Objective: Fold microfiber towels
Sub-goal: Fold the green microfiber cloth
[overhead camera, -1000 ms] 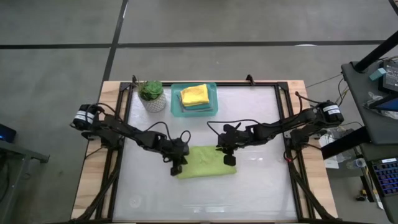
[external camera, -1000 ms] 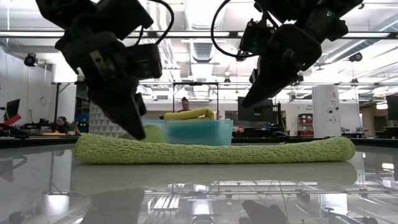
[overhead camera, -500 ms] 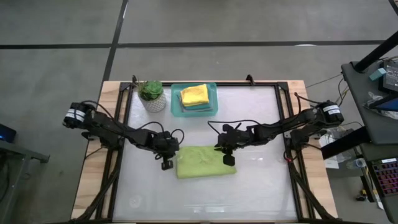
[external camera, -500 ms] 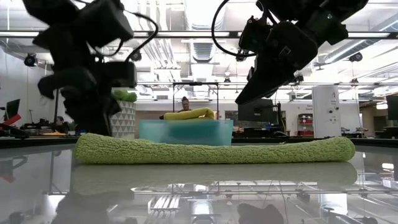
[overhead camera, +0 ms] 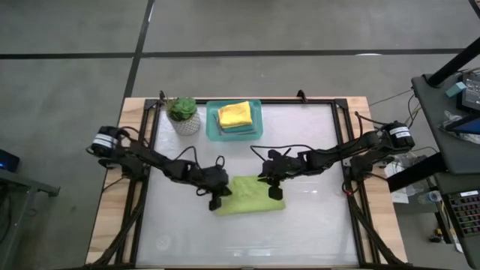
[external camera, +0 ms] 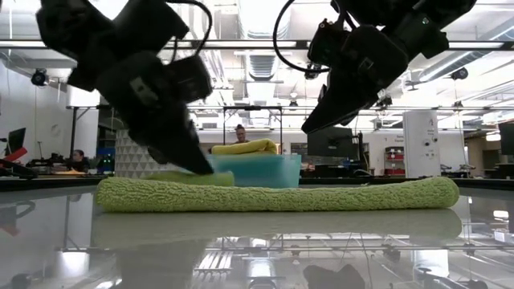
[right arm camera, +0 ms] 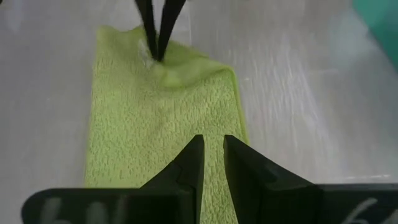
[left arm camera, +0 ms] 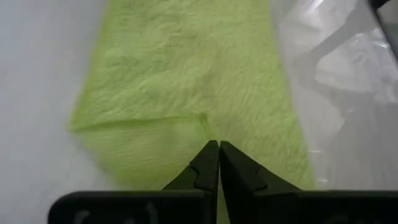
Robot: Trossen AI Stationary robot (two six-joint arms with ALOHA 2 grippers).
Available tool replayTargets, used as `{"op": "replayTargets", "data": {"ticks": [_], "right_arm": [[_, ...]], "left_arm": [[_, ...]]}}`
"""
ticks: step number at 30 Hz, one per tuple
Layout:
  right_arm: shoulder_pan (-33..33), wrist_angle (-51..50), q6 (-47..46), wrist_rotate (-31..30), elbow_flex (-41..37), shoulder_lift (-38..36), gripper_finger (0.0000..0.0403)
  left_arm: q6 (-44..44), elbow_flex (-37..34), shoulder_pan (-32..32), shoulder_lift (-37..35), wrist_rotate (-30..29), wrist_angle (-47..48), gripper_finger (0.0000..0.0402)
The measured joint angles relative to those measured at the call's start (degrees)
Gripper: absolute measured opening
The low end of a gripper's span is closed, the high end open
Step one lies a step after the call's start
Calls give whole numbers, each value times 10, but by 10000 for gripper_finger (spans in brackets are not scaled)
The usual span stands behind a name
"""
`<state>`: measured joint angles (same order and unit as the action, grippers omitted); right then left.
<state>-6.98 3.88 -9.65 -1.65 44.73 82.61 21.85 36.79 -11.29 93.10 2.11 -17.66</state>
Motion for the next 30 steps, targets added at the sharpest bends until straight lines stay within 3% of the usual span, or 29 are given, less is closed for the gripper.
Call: {"op": "replayTargets", "data": {"ticks": [5, 11, 21, 30], "right_arm": [[0, 21, -8, 0, 0, 0, 58], [0, 33, -8, 0, 0, 0, 89], [0, 45, -2, 0, 0, 0, 130], [0, 45, 2, 0, -1, 0, 139]], "left_arm": [[3, 20, 0, 58, 44, -17, 0], [1, 37, 0, 70, 82, -10, 0], [-3, 37, 0, 10, 82, 80, 0], [-17, 38, 1, -49, 65, 174, 0]]}}
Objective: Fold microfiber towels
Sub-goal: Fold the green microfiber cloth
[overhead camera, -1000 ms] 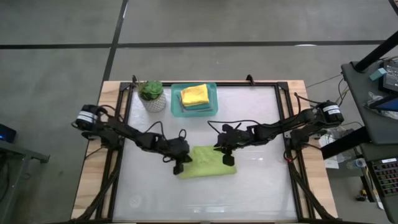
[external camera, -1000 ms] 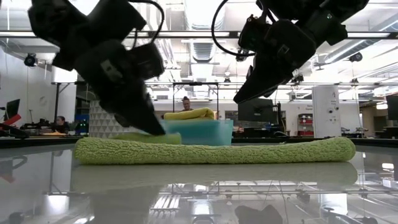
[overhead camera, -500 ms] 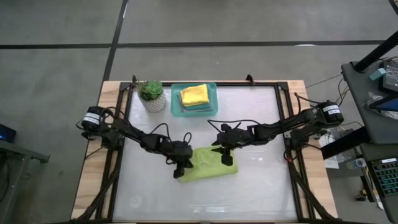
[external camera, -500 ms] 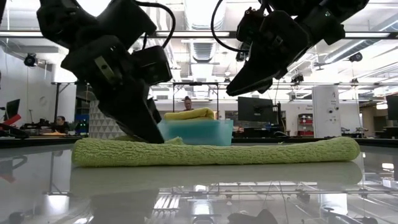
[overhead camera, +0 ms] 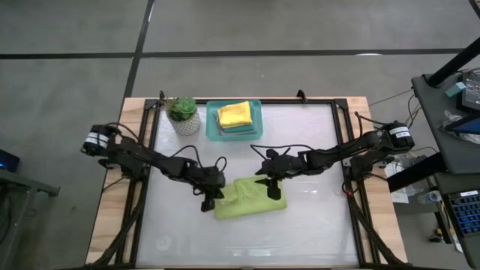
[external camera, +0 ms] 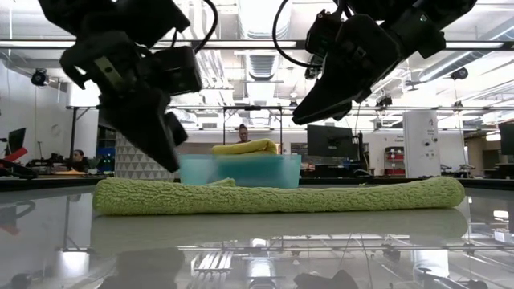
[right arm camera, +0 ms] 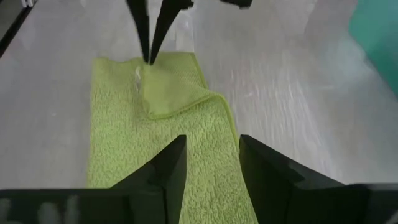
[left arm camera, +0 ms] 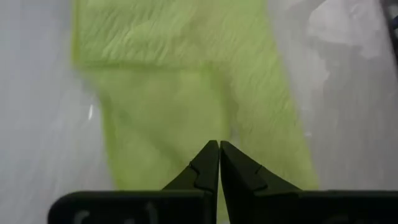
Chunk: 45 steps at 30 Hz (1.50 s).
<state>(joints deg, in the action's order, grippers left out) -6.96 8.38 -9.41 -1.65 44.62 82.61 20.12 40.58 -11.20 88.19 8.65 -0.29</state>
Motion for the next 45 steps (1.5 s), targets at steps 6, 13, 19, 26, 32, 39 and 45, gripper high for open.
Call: {"op": "replayTargets", "data": {"ticks": [6, 13, 19, 26, 32, 39, 45], "right_arm": [[0, -24, 3, 0, -1, 0, 139], [0, -83, 1, 1, -1, 0, 139], [-7, -117, 0, 1, -1, 0, 139], [-34, -115, 5, 2, -1, 0, 139], [-56, -114, 5, 2, -1, 0, 139], [-62, -107, 5, 1, -1, 0, 139], [-62, -108, 0, 1, -2, 0, 139]], "left_arm": [[14, 1, -3, -23, -15, 11, 3], [5, 25, -30, 4, -45, -27, 72], [5, 81, -60, 72, -129, -27, 124], [25, 124, -65, 125, -170, -5, 127], [41, 137, -65, 147, -182, 2, 108], [66, 138, -65, 145, -182, 31, 43], [27, 138, -65, 143, -182, 27, 3]]}}
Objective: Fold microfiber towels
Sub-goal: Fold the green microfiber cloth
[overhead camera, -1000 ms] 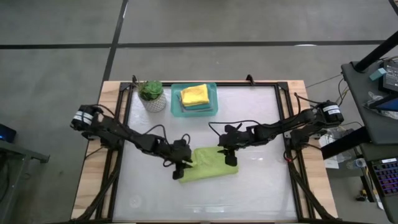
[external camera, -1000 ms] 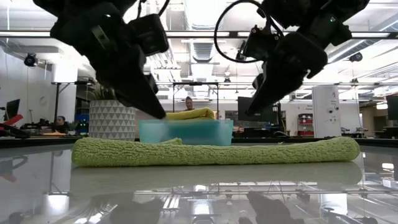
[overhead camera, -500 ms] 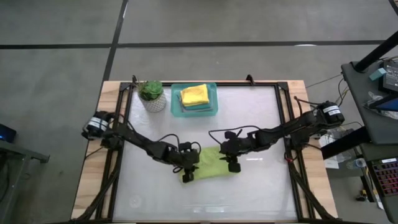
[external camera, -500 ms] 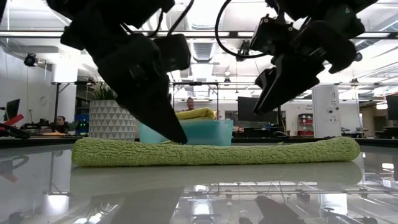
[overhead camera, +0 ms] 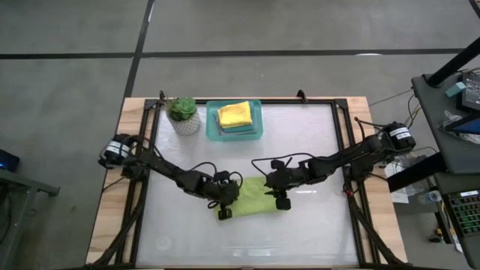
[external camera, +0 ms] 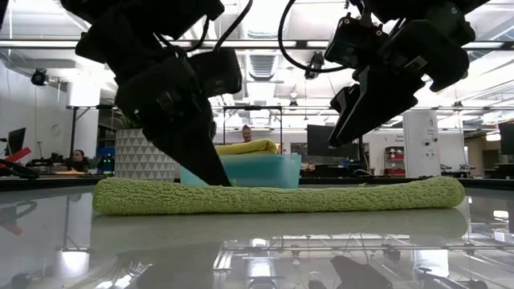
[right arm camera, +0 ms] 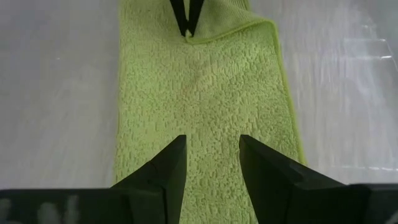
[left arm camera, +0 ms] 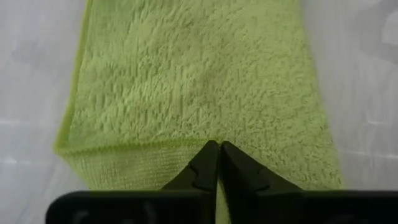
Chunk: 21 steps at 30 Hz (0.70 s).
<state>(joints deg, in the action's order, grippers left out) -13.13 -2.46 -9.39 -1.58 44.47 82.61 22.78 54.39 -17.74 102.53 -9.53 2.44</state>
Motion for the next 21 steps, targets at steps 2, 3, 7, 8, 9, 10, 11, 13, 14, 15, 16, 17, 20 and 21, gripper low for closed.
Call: {"op": "replayTargets", "data": {"ticks": [2, 3, 7, 8, 9, 10, 11, 13, 14, 15, 16, 17, 20, 21], "right_arm": [[1, -5, -5, 0, 0, 0, 139], [2, -8, -5, 0, 0, 0, 139], [5, -16, -6, 0, 0, 0, 150], [7, -20, -6, 0, 0, 0, 156], [8, -23, -7, 0, 0, 0, 163], [10, -23, -7, 0, 0, 0, 171], [11, -23, -7, -1, 0, 0, 180], [14, -23, -3, -1, 0, 0, 197], [15, -22, 1, -1, 0, 0, 206], [17, -20, 9, 0, 0, 0, 215], [17, -15, 20, -1, 0, 0, 223], [18, -8, 34, 0, 0, 0, 230], [19, 19, 74, -1, 0, 7, 247], [19, 33, 85, -1, 0, 11, 251]], "left_arm": [[-29, 0, 0, -10, 2, 1, 1], [-46, 0, -1, -20, 6, 0, 1], [-132, 0, -14, -62, 32, -9, 0], [-150, 0, -20, -73, 34, -6, 0], [-164, 0, -25, -85, 38, -5, 0], [-172, 0, -29, -96, 42, -10, 0], [-174, 0, -33, -107, 45, -12, 0], [-172, -1, -41, -126, 46, -11, 0], [-172, -1, -45, -129, 46, -14, 0], [-172, -1, -50, -132, 46, -14, 0], [-172, -1, -55, -133, 46, -12, 0], [-172, 0, -59, -133, 47, -14, 0], [-171, 5, -66, -135, 49, -23, 0], [-171, 6, -67, -135, 49, -22, 0]]}}
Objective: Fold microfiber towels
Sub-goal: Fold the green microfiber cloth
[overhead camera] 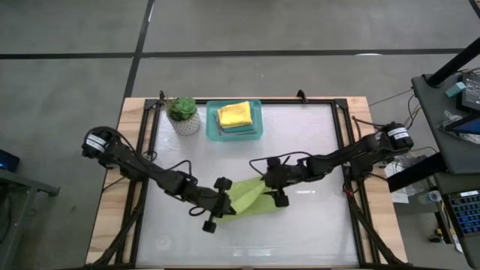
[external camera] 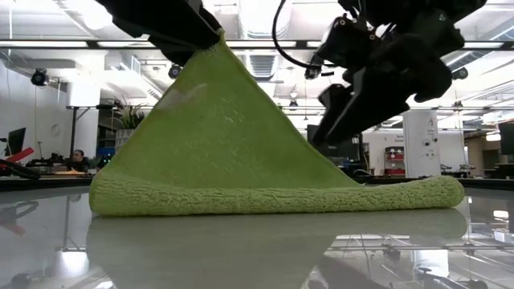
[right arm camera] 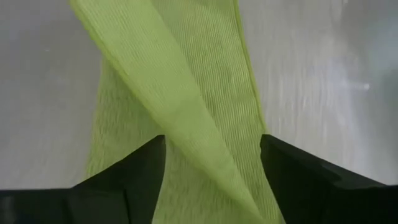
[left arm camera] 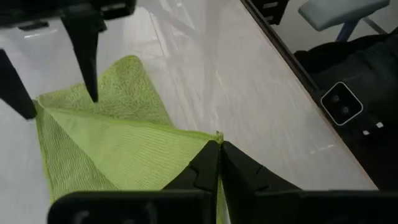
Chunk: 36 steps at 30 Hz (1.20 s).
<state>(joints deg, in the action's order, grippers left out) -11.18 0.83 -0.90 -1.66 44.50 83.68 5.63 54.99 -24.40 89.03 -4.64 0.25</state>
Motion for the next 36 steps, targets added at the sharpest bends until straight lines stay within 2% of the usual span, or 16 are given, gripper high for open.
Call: {"op": "replayTargets", "data": {"ticks": [6, 13, 19, 25, 30, 36], "right_arm": [[1, 72, 60, 18, 1, 42, 257], [2, 12, 80, 20, 10, 37, 241], [19, 10, 95, 15, 3, 53, 220], [34, -22, 101, 12, 3, 62, 151], [33, -90, 113, 13, 6, 35, 80], [32, -160, 109, 13, 17, 12, 14]], "left_arm": [[14, 4, -1, -2, -16, 2, 0], [43, 2, -1, -23, -17, 4, 0], [44, 1, -1, -53, -18, 4, 0], [46, 0, -2, -65, -18, 22, 0], [50, -1, -4, -66, -18, 38, 0], [48, -1, -4, -67, -18, 54, 0]]}}
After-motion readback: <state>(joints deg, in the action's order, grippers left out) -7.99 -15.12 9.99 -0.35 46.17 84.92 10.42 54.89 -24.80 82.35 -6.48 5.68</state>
